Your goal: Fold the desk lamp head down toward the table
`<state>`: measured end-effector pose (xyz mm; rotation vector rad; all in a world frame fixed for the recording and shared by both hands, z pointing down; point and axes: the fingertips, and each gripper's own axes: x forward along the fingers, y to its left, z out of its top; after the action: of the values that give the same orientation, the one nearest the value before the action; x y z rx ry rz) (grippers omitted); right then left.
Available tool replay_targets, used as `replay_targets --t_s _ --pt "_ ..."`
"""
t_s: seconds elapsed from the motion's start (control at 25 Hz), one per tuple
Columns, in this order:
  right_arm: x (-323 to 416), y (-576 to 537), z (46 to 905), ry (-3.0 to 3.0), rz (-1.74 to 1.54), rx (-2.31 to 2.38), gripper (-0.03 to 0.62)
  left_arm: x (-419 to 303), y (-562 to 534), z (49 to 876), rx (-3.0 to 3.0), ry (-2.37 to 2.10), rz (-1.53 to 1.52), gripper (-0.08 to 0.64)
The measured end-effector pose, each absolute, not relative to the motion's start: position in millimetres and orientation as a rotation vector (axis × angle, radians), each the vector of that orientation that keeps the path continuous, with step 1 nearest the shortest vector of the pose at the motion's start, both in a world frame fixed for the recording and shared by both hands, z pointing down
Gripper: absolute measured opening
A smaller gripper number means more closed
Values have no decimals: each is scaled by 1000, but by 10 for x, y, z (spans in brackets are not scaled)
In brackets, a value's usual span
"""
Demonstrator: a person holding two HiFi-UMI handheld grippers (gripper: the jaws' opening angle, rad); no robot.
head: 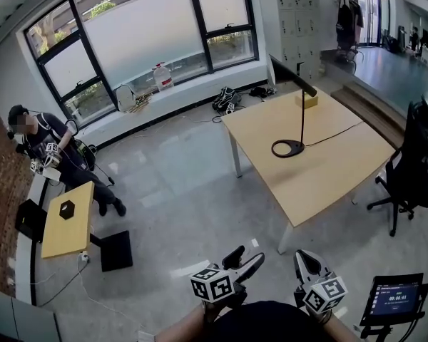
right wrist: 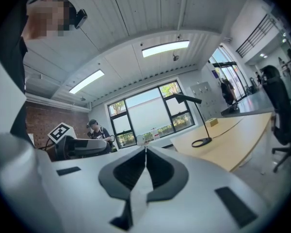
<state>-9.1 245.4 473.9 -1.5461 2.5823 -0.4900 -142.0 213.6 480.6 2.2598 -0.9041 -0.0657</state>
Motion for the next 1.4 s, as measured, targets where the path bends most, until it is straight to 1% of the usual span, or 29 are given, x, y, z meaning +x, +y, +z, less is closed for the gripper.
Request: replay_targets --t_s 0.04,0.08,0.12,0.16,0.2,0.24,0.36,0.48,0.68,0.84,1.2,1.4 --pt "-86 2473 4745 2579 -495 -1549 6 -1436 2156 4805 2259 -915 -67 370" --pt "-81 2495 4753 2575 -501 -1552 6 -1458 2177 4794 2259 -927 -77 346" --pt "-75 2520 4763 2572 -510 -1553 6 -1477 2203 4776 2260 -938 -94 254" --pt "-68 2545 4775 2570 -522 -1551 6 -1487 2230 4758 2260 -943 -113 180" --pt "-61 2569 4787 2569 -535 -1546 6 -1485 2258 4748 2260 -944 -128 137" --pt "-58 2592 4800 2570 -546 -1540 6 -1474 2286 4750 2259 -941 -135 126" --pt "-24 2651 4827 2579 -557 -1535 6 -1388 2364 4798 2247 -934 -126 126" --pt "158 2633 4791 2587 -541 -1532 6 -1178 2359 4815 2231 -938 -116 126" --pt "205 2695 4827 2587 -535 -1540 6 -1236 2395 4854 2216 -1005 -104 126" --pt "444 2632 4859 2581 -539 -1533 6 -1038 2366 4871 2205 -1015 -120 126" --pt "498 2578 4954 2574 -588 -1513 6 -1061 2375 4943 2162 -1056 -112 126" --pt "463 2353 5040 2585 -599 -1528 6 -1008 2131 5014 2186 -1031 -96 126"
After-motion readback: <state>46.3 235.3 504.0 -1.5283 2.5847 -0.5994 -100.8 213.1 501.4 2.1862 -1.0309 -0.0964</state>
